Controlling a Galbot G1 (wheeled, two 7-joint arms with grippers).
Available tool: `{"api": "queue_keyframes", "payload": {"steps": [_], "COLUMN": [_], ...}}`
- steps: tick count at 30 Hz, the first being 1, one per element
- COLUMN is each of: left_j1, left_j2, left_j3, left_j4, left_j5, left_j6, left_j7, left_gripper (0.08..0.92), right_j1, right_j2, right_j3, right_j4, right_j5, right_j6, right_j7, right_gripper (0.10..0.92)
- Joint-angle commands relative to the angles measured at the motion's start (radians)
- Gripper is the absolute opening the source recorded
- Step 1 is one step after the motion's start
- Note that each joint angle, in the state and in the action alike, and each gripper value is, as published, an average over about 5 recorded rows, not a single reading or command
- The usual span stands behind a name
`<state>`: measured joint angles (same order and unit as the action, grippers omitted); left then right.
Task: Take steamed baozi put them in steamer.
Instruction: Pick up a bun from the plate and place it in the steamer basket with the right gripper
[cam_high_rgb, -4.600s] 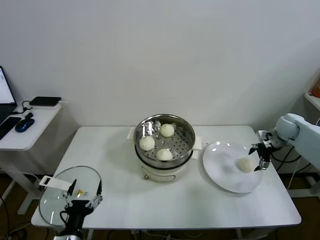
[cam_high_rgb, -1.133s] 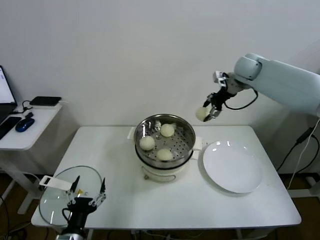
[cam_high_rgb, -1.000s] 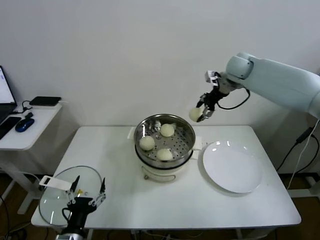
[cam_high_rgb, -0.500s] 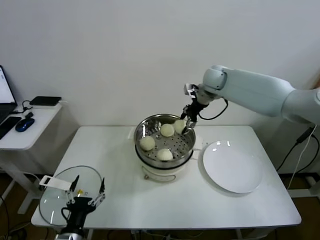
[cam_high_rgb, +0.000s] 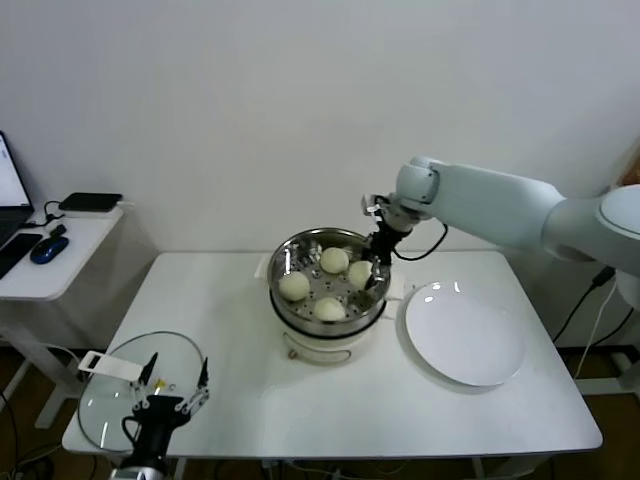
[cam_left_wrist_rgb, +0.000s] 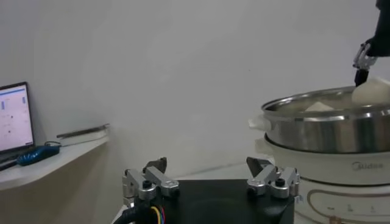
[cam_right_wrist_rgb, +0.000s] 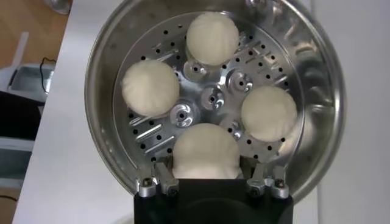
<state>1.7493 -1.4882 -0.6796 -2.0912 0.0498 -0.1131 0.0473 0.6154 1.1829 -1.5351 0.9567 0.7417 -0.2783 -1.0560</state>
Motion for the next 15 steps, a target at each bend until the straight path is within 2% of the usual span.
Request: {"api": "queue_keyframes", "payload": {"steps": [1, 15], "left_j1": [0.002, 0.005], "left_j2": [0.000, 0.001], "left_j3": [0.000, -0.001], "left_j4": [0.003, 0.005], "left_j5": [-0.001, -0.004], "left_j6": [-0.003, -0.007], "left_j7": [0.000, 0.000], "left_gripper": [0.823, 0.823], "right_j1": [-0.032, -0.055], "right_j2": [0.015, 0.029], "right_j3": [-0.004, 0.002], "right_j4": [-0.011, -0.035], "right_j5": [-0.024, -0.052], "right_j6": [0.000, 0.007], "right_j7": [0.002, 0.004], "right_gripper": [0.711, 0.722]}}
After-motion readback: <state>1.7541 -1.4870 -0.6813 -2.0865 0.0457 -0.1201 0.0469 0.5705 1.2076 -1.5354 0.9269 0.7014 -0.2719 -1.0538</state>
